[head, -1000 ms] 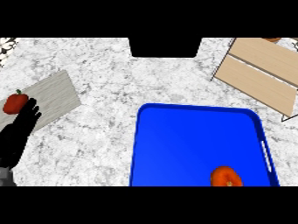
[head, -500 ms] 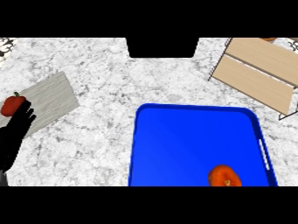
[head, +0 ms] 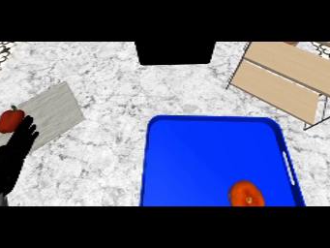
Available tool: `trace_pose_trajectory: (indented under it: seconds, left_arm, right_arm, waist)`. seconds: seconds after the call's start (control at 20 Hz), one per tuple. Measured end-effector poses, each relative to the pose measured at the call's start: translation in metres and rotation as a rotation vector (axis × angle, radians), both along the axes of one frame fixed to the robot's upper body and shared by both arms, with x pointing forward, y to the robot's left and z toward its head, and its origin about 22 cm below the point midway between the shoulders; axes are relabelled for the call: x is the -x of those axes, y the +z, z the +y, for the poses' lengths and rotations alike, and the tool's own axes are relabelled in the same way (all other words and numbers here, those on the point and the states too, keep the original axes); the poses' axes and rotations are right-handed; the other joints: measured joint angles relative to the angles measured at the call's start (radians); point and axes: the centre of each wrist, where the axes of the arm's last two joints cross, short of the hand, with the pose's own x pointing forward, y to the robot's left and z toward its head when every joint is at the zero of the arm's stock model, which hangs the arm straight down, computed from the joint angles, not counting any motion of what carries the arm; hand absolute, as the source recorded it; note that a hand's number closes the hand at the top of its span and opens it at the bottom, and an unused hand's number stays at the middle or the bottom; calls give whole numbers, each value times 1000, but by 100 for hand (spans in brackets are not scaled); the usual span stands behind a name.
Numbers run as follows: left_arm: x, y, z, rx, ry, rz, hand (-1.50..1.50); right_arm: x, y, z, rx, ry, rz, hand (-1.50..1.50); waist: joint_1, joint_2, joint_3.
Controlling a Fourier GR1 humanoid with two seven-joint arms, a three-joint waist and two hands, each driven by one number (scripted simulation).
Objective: Pick the pear from the tray and place it in the tiered shelf
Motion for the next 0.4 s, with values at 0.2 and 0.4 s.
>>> trace_pose_trajectory:
  seconds: [0.2,0.4]
  left_arm:
    - [8,-4,3,0,25,2,0]
    - [12,-3,10,-6,42,5,0]
  right_arm:
    - [52,7,-25,22,-20,2,-150]
    - [102,13,-49,41,-10,-15,-150]
  waist:
    - [-18,-6,0]
    - [-35,-10,0]
